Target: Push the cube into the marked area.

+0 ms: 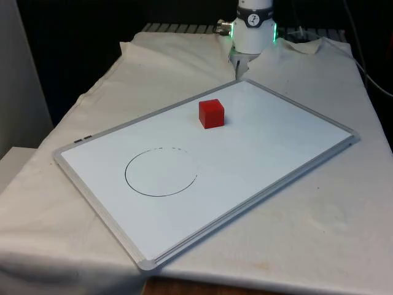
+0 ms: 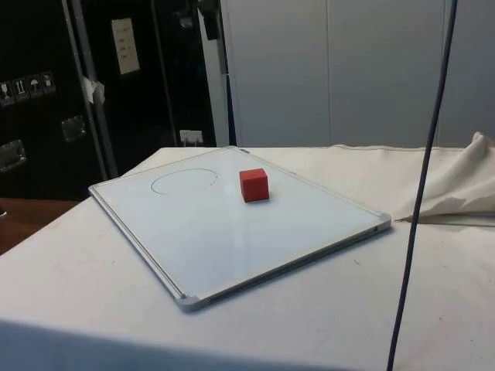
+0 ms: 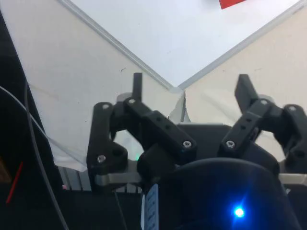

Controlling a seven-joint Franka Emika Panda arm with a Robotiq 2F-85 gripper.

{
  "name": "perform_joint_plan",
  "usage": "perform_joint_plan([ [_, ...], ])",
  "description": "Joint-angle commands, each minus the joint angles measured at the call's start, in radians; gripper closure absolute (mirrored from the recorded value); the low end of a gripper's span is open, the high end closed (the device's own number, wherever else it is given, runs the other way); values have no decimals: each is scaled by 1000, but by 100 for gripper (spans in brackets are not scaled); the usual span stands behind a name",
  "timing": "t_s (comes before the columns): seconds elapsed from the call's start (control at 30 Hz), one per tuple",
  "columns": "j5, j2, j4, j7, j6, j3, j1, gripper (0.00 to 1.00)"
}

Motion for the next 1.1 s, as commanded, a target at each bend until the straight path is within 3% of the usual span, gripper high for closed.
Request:
perform_joint_plan([
  [0.0, 0, 0, 0, 0, 0, 0, 0, 4],
  [0.03, 0, 0, 0, 0, 0, 0, 0, 14],
  [0.17, 0, 0, 0, 0, 0, 0, 0, 37],
  [0.53, -1, -5, -11, -1, 8, 0, 0, 91],
  [0.57, -2, -16, -31, -3, 21, -1, -1, 100],
  [0.6, 0, -2, -11, -1, 0, 0, -1, 100],
  [1.07, 6, -114, -237, -14, 168, 0, -3, 100],
])
